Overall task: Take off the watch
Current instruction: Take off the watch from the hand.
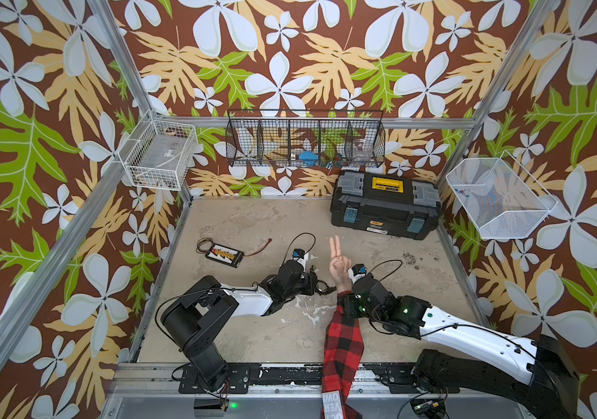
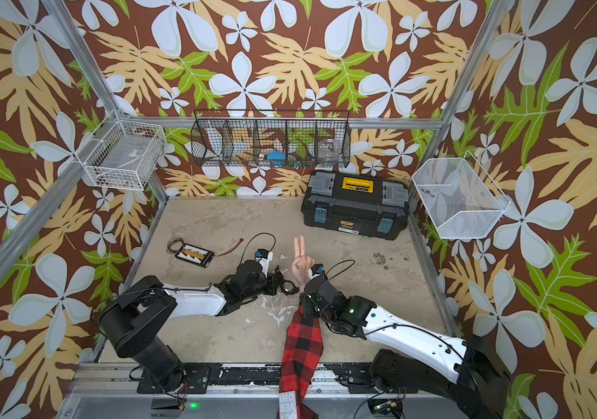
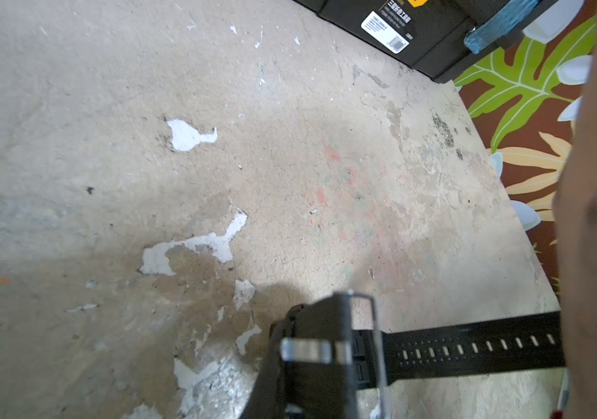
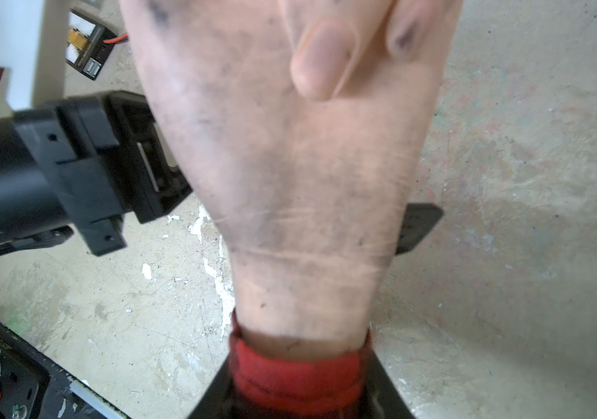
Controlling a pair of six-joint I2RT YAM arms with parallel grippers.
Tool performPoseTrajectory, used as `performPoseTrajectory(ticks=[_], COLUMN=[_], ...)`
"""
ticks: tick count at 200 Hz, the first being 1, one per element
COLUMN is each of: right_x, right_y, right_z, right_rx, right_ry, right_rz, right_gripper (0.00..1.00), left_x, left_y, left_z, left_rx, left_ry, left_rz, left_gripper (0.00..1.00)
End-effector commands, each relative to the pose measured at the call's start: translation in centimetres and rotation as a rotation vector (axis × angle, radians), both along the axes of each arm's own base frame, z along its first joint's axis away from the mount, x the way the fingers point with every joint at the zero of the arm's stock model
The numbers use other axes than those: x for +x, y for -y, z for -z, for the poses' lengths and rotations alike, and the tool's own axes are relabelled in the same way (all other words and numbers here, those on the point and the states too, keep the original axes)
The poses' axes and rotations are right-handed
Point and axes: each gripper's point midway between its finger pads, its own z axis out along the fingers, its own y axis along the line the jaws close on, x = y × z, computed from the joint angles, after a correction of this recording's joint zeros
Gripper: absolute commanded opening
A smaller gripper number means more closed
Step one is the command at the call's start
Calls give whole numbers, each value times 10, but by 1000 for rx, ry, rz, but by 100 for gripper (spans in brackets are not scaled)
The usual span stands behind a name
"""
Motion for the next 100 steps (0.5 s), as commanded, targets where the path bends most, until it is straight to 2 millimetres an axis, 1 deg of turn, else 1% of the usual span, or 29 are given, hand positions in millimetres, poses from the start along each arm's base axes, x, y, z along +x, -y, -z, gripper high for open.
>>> performPoseTrajectory(ticks=[1, 26, 56, 77, 100], right_x=[6, 9, 13, 17, 21], right_y=[-2, 0, -2, -5, -7], right_z=[-1, 12, 26, 35, 45], right_rx=[0, -27, -61, -88, -134], right_ry=[21, 1, -18, -31, -47], right_rz=[4, 3, -4, -12, -23], right_gripper=[20, 20, 20, 20, 20], left_x=[3, 5, -1, -11, -23], left_y=[-22, -49, -76, -95, -109], left_z=[10, 20, 20, 26, 30], left_rx=[119, 191, 284, 383, 408], left_ry=[-61, -186, -272, -348, -421], left_rz=[-44, -77, -78, -66, -49], left_gripper=[9, 9, 9, 8, 8])
